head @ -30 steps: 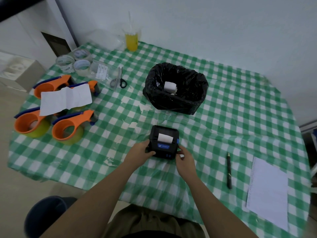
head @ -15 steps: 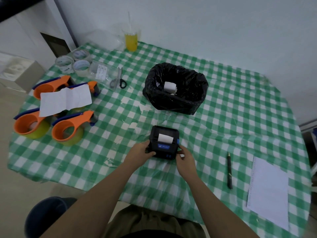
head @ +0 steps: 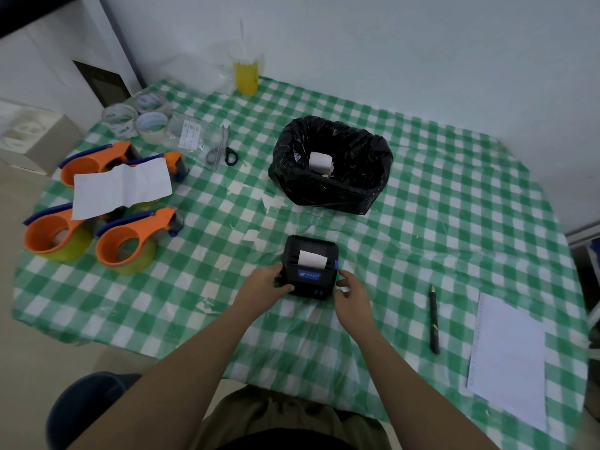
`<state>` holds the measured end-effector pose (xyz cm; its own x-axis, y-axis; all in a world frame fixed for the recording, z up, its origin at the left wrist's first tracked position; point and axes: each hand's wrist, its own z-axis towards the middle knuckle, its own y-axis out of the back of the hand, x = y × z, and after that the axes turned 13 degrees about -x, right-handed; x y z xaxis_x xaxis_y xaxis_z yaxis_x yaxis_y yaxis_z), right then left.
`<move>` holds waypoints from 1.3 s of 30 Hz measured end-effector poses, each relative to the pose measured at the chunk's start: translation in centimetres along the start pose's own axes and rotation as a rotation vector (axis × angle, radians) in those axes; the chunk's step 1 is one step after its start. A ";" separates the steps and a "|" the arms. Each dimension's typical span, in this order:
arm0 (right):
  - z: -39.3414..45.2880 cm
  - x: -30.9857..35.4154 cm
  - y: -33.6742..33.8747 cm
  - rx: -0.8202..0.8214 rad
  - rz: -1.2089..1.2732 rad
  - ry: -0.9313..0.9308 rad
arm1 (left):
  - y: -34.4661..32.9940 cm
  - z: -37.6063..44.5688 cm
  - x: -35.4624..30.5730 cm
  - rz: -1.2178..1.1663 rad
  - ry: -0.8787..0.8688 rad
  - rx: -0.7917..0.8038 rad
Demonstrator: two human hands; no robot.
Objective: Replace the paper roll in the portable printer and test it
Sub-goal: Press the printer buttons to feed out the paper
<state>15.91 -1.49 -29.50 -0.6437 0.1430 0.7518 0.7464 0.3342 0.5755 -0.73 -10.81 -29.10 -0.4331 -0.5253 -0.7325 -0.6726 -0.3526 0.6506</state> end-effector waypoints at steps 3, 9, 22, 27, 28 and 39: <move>-0.1 0.1 0.1 -0.001 -0.002 0.000 | 0.0 -0.1 0.0 0.010 0.002 0.001; -0.1 0.2 0.0 0.004 -0.006 0.007 | 0.0 -0.1 0.0 0.013 -0.005 -0.007; -0.4 -0.1 0.2 0.007 -0.031 0.029 | 0.1 -0.2 0.2 -0.018 -0.021 -0.010; -0.6 0.1 0.2 0.010 -0.025 0.025 | 0.0 -0.2 0.1 -0.007 -0.019 -0.008; -0.6 0.1 0.2 0.011 -0.025 0.026 | 0.0 -0.2 0.1 -0.008 -0.014 -0.007; -0.6 0.0 0.2 0.016 -0.001 0.026 | -0.1 -0.3 0.1 -0.007 -0.015 -0.016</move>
<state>16.17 -2.00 -29.18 -0.6395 0.1188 0.7596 0.7430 0.3493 0.5709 -0.55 -11.04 -29.17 -0.4375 -0.5107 -0.7401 -0.6660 -0.3690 0.6483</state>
